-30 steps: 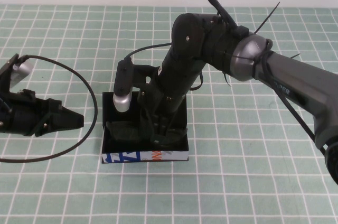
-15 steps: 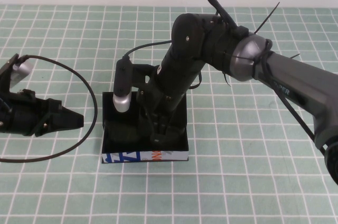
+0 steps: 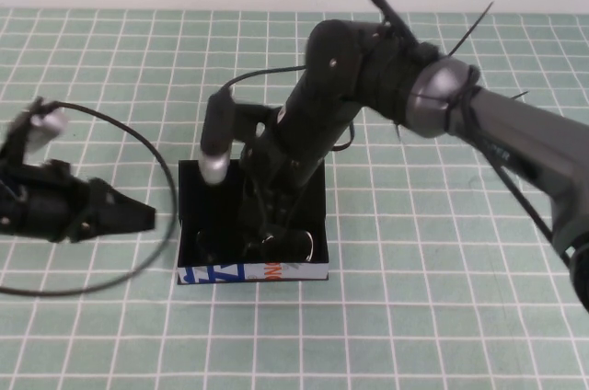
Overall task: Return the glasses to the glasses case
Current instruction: Place the glasses in the glasses case, then close the glasses case
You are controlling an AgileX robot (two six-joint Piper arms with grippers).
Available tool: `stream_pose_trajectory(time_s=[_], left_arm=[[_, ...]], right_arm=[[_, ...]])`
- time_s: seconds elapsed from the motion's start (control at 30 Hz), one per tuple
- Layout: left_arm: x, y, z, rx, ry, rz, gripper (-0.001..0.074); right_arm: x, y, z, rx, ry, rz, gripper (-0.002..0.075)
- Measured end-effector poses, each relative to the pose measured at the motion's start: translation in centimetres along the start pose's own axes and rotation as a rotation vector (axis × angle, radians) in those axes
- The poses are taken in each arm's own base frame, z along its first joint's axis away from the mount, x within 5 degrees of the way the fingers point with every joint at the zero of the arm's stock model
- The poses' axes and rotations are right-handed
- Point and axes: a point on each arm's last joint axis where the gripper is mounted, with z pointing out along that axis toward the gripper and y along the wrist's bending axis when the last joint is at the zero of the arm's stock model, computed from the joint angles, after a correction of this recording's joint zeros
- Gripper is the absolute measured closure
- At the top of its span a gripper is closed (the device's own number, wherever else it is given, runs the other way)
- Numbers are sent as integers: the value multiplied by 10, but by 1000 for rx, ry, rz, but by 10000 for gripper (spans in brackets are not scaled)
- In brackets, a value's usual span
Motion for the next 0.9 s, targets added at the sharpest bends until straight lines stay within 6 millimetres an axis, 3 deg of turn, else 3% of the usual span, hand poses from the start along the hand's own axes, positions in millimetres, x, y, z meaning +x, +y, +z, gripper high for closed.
stream_pose_trajectory(time_s=[0.17,0.33,0.57,0.9], left_arm=[[7,-29,29,57,118,174,737],[23,-60,71,-58,260,380,737],[28,-84,99,-160,213,488,737],[31,-75,110,-196,218,450,737]], right_arm=[[4,-15,-18,63,-89,225,723],[0,-28,-47,148,-198,316,735],[11,-56,-68,251,-347,539,737],[44,-80,-34,226,-302,642,737]])
